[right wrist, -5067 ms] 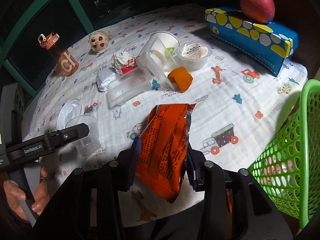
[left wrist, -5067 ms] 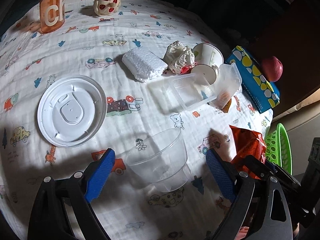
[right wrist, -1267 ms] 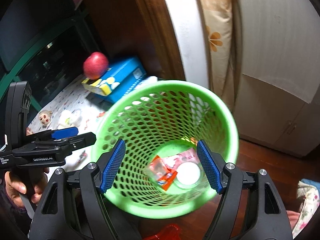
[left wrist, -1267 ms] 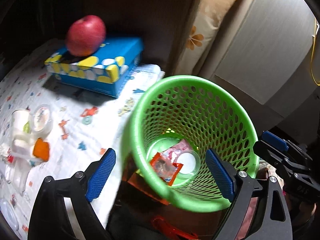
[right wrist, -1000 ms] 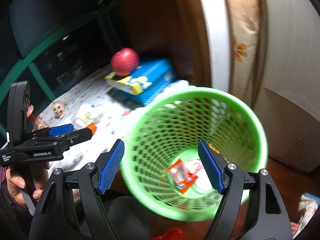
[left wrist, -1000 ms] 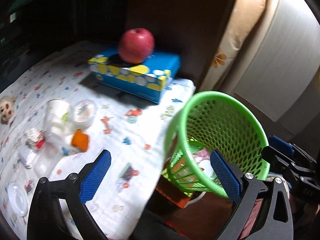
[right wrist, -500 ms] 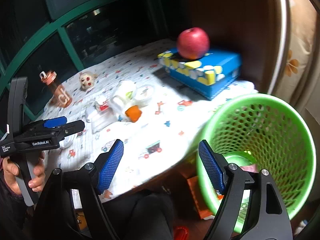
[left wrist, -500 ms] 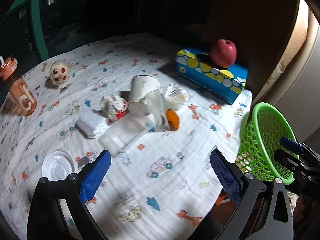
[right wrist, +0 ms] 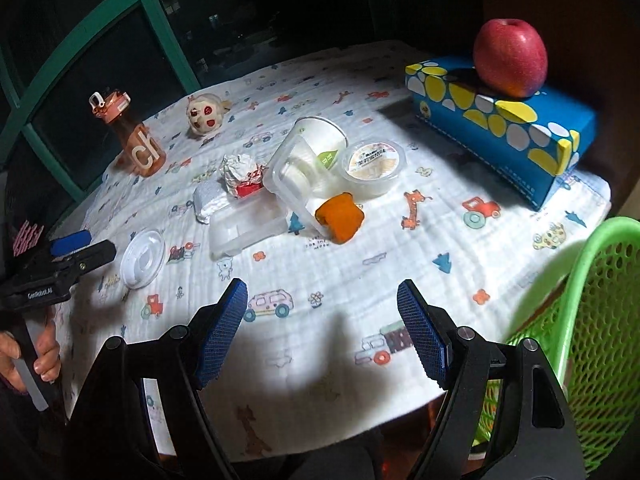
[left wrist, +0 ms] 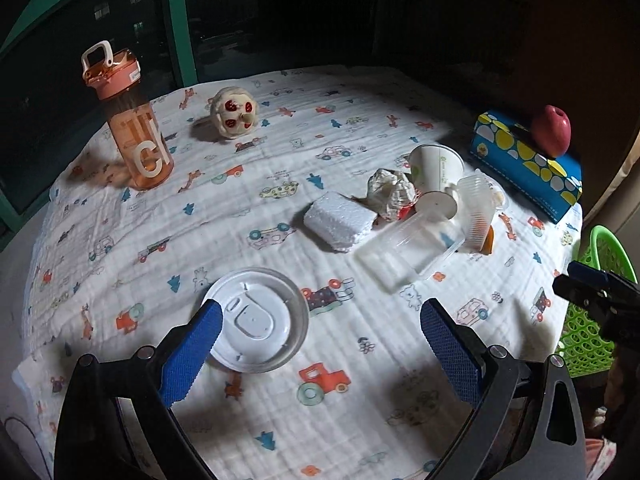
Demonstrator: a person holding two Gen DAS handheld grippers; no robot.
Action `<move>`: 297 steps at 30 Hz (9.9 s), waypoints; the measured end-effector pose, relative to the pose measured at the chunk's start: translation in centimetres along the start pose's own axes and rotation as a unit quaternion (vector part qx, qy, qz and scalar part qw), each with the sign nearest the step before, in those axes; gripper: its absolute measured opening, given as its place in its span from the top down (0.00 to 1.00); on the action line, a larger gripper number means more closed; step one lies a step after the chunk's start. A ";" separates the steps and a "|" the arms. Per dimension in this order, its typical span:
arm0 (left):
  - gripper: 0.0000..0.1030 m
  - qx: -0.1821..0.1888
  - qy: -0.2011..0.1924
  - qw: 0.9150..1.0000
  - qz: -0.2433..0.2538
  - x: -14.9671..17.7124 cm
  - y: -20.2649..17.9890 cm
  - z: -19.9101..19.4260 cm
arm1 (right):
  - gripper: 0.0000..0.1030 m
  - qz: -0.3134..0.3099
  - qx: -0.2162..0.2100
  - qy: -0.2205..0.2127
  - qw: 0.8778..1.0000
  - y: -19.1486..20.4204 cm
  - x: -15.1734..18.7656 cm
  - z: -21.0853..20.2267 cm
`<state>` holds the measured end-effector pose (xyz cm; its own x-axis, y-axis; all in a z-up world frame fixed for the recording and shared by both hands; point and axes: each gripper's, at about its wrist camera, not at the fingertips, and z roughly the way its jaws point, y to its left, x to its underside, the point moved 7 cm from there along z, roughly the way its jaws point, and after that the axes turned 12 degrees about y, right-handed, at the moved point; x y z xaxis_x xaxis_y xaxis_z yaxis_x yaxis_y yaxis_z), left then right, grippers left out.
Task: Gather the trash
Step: 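Move both open tools back over the table, then grasp the white plate lid with the left tool while the right tool grasps the clear box, then carry the clear box to the basket with the right tool while the left tool lifts the white lid, then drop the white plate lid into the green basket with the left tool, then move both open tools back over the table toward the remaining trash, then grasp the clear plastic box with the left tool while the right tool grasps the orange piece, then carry the clear box and orange piece to the green basket with both tools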
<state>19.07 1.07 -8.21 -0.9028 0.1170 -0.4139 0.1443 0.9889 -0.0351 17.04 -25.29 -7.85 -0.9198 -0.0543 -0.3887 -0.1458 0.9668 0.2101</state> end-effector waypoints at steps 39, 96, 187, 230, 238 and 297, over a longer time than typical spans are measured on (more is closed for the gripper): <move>0.07 0.046 0.091 0.995 -0.015 1.8 5.6 7.3 | 0.43 -0.286 0.002 0.059 0.956 4.1 -9.8 9.5; 0.14 0.147 0.008 0.983 0.112 -1.8 -15.0 -1.2 | 0.45 0.153 0.037 -0.042 0.987 -21.2 6.0 -11.5; 0.11 0.102 0.019 0.985 0.141 -4.1 -20.7 0.8 | 0.24 0.090 0.014 -0.117 0.989 -11.9 6.5 -14.0; 0.33 0.094 0.095 0.957 0.258 -6.2 -13.1 12.0 | 0.24 0.025 0.000 -0.021 0.999 -3.1 -0.3 -1.9; 0.42 0.099 0.087 0.965 0.225 -5.7 -12.1 11.0 | 0.31 0.023 0.001 -0.007 1.000 -2.9 -1.6 0.6; 0.43 0.134 0.057 0.976 0.162 -3.8 -11.3 4.4 | 0.69 0.015 0.043 -0.011 0.999 -1.9 -3.3 2.4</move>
<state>22.68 -10.98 -10.20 -0.8290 0.4439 -0.3400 0.5168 0.8405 -0.1627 21.23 -26.29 -9.16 -0.9151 -0.0213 -0.4026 -0.0864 0.9858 0.1442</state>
